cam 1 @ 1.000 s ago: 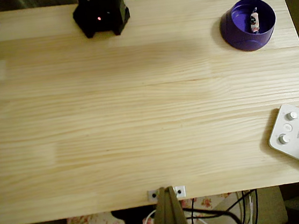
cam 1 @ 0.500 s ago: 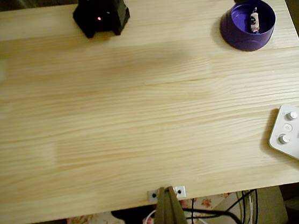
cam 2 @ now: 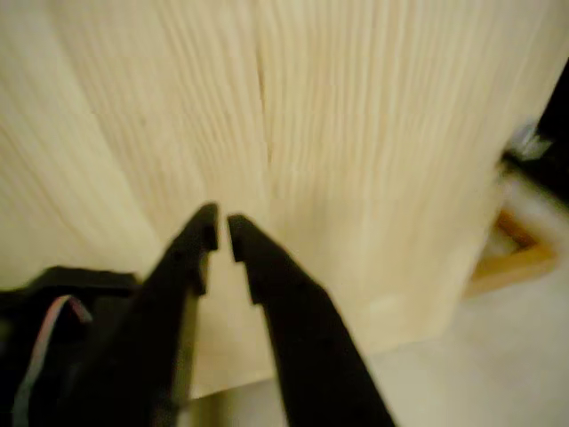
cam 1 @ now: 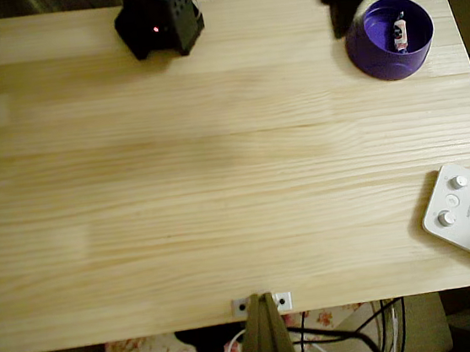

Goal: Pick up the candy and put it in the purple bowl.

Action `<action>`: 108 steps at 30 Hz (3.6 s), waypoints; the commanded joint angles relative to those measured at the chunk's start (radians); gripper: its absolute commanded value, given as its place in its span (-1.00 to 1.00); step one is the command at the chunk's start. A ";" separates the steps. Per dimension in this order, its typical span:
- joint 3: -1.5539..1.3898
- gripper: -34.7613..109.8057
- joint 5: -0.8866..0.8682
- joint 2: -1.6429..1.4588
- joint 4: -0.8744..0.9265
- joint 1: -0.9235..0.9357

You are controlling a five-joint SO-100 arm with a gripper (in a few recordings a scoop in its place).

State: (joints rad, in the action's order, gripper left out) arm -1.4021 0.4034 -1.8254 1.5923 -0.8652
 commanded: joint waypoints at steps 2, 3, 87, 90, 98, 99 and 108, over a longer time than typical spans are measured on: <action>-0.121 -0.52 -0.130 -0.245 -0.029 0.152; -0.160 -0.52 -0.153 -0.276 -0.034 0.179; -1.565 -0.53 -0.268 -1.480 -0.333 1.347; -1.565 -0.53 -0.268 -1.480 -0.333 1.347; -1.565 -0.53 -0.268 -1.480 -0.333 1.347; -1.565 -0.53 -0.268 -1.480 -0.333 1.347; -1.565 -0.53 -0.268 -1.480 -0.333 1.347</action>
State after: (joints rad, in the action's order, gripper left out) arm -2.9652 0.1181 -3.2919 1.2839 0.4633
